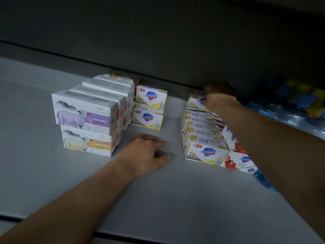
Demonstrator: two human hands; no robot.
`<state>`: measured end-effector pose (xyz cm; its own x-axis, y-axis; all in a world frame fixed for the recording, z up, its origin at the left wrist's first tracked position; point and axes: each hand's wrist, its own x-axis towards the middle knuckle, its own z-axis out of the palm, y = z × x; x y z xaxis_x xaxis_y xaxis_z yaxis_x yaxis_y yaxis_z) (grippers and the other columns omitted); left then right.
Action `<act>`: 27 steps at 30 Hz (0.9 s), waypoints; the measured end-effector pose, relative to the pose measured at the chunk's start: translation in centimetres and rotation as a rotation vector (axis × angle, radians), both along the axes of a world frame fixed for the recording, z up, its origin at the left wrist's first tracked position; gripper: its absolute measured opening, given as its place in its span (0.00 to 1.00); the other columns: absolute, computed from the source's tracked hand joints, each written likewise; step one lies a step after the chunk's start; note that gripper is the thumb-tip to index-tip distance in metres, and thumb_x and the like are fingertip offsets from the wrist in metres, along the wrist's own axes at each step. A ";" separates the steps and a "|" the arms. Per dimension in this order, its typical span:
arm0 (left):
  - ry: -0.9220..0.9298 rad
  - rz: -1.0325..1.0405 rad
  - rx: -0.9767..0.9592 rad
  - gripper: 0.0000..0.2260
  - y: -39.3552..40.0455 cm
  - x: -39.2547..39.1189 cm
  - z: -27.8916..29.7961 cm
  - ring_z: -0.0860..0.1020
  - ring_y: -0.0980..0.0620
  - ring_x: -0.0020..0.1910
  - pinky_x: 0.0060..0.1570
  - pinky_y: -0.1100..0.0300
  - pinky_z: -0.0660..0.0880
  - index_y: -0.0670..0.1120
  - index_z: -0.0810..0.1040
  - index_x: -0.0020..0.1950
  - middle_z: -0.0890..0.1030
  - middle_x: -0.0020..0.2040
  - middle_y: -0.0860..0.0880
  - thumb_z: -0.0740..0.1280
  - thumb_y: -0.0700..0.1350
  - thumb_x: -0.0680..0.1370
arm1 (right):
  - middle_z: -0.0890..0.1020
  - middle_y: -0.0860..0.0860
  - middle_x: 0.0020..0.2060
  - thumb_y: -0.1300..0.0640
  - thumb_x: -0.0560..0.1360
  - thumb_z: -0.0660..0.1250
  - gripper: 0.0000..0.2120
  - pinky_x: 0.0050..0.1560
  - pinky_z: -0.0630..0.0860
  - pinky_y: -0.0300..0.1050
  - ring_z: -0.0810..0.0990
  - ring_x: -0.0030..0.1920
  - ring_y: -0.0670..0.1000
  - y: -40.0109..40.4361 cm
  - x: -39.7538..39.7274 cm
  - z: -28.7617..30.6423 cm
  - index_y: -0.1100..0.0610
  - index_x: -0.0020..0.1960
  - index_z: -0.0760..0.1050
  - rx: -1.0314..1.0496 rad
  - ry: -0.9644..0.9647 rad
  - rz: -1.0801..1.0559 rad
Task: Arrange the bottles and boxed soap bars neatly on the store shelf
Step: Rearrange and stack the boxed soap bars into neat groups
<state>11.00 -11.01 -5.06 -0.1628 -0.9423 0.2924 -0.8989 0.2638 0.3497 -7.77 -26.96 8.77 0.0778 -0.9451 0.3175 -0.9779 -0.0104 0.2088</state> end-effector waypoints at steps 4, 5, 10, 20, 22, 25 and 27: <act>0.026 -0.005 0.020 0.33 0.1 0.0 0.1 0.66 0.53 0.72 0.71 0.60 0.60 0.52 0.75 0.68 0.73 0.71 0.51 0.55 0.67 0.69 | 0.77 0.58 0.61 0.55 0.74 0.73 0.22 0.50 0.74 0.51 0.77 0.61 0.60 -0.6 0.1 -1.2 0.57 0.66 0.74 0.016 -0.076 -0.011; 0.032 -0.009 0.021 0.34 0.1 0.0 0.1 0.66 0.53 0.72 0.72 0.61 0.60 0.52 0.75 0.68 0.72 0.71 0.51 0.54 0.67 0.68 | 0.77 0.58 0.61 0.56 0.75 0.73 0.21 0.50 0.74 0.51 0.77 0.61 0.60 -0.5 0.2 -1.3 0.57 0.66 0.73 0.007 -0.074 -0.001; 0.055 -0.006 0.027 0.32 0.1 0.0 0.3 0.66 0.53 0.71 0.71 0.63 0.59 0.53 0.75 0.68 0.73 0.70 0.52 0.56 0.67 0.69 | 0.76 0.57 0.62 0.54 0.76 0.68 0.19 0.55 0.77 0.52 0.77 0.60 0.61 0.3 0.4 -0.8 0.54 0.66 0.73 0.010 -0.068 0.130; 0.149 0.019 0.053 0.21 0.3 0.1 0.9 0.73 0.54 0.65 0.62 0.68 0.64 0.51 0.78 0.64 0.80 0.62 0.52 0.66 0.60 0.75 | 0.75 0.56 0.65 0.40 0.75 0.63 0.26 0.59 0.76 0.53 0.74 0.63 0.60 2.1 1.8 -1.3 0.52 0.69 0.71 -0.002 -0.213 0.251; 0.211 0.039 0.068 0.19 0.5 0.2 1.3 0.77 0.53 0.60 0.54 0.70 0.66 0.51 0.80 0.62 0.82 0.57 0.51 0.66 0.59 0.75 | 0.76 0.55 0.64 0.42 0.75 0.65 0.25 0.59 0.75 0.50 0.76 0.63 0.60 2.5 4.0 -1.6 0.52 0.69 0.72 -0.022 -0.325 0.399; 0.286 0.064 0.098 0.19 0.7 0.3 1.6 0.77 0.55 0.60 0.50 0.73 0.62 0.54 0.78 0.65 0.81 0.58 0.52 0.66 0.59 0.76 | 0.78 0.54 0.65 0.42 0.74 0.67 0.27 0.61 0.74 0.48 0.76 0.64 0.58 2.6 7.7 -2.4 0.50 0.71 0.71 0.053 -0.371 0.485; 0.313 0.073 0.105 0.20 0.8 0.4 1.7 0.76 0.54 0.60 0.50 0.74 0.62 0.54 0.77 0.66 0.81 0.59 0.52 0.66 0.58 0.76 | 0.78 0.55 0.64 0.42 0.75 0.68 0.27 0.61 0.74 0.49 0.76 0.64 0.60 2.2 9.4 -3.1 0.51 0.70 0.72 0.058 -0.349 0.459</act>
<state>11.38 -10.21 -3.36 -0.0115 -0.9758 0.2184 -0.7588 0.1508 0.6336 1.63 -24.75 5.67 0.3838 -0.8561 0.3462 -0.8816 -0.4513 -0.1386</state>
